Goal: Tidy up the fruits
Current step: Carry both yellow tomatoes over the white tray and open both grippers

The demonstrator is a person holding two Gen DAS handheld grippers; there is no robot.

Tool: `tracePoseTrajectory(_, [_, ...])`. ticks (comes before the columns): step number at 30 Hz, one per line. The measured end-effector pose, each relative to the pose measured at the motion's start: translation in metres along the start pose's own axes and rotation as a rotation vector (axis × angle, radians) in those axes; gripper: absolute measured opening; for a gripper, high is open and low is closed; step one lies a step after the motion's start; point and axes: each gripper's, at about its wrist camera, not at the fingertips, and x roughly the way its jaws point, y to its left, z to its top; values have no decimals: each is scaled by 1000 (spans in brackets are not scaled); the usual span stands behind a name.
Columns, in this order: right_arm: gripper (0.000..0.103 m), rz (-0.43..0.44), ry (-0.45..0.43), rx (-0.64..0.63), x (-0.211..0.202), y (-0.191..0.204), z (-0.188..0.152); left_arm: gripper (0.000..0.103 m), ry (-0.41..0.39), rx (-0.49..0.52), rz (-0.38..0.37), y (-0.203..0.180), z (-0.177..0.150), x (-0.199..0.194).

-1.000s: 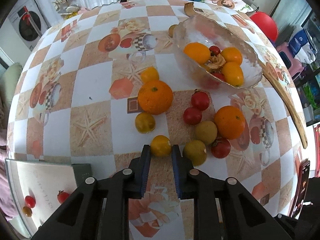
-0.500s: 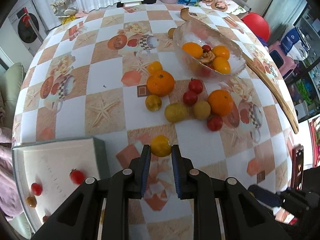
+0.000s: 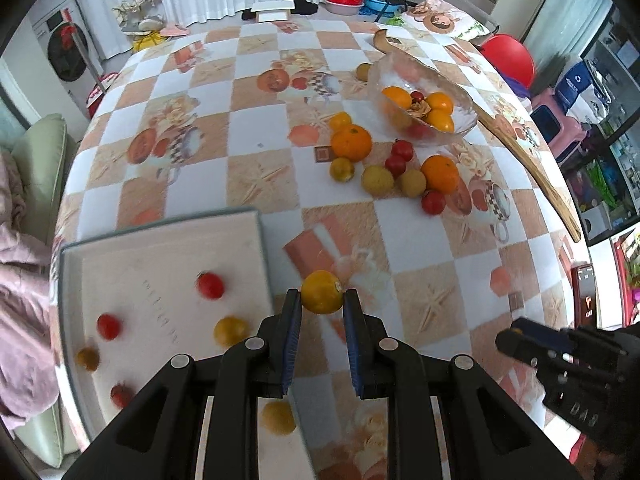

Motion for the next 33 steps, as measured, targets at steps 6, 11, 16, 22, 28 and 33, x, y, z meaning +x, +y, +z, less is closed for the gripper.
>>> tracePoseTrajectory(6, [23, 1, 0, -35, -7, 21, -1, 23, -9, -32, 15, 24, -19, -17])
tracePoseTrajectory(11, [23, 2, 5, -84, -8, 44, 1, 23, -12, -76, 27, 47, -35, -27])
tracePoseTrajectory(16, [23, 7, 8, -131, -6, 70, 5, 23, -14, -125, 43, 74, -47, -32])
tracePoseTrajectory(22, [23, 18, 17, -192, 1, 106, 11, 23, -24, -160, 62, 98, -52, -34])
tracePoseTrajectory(28, [23, 46, 33, -231, 13, 140, 22, 23, -21, -166, 78, 115, -51, -26])
tracePoseTrajectory(33, [23, 63, 52, -266, 30, 166, 34, 23, -3, -165, 84, 123, -52, -11])
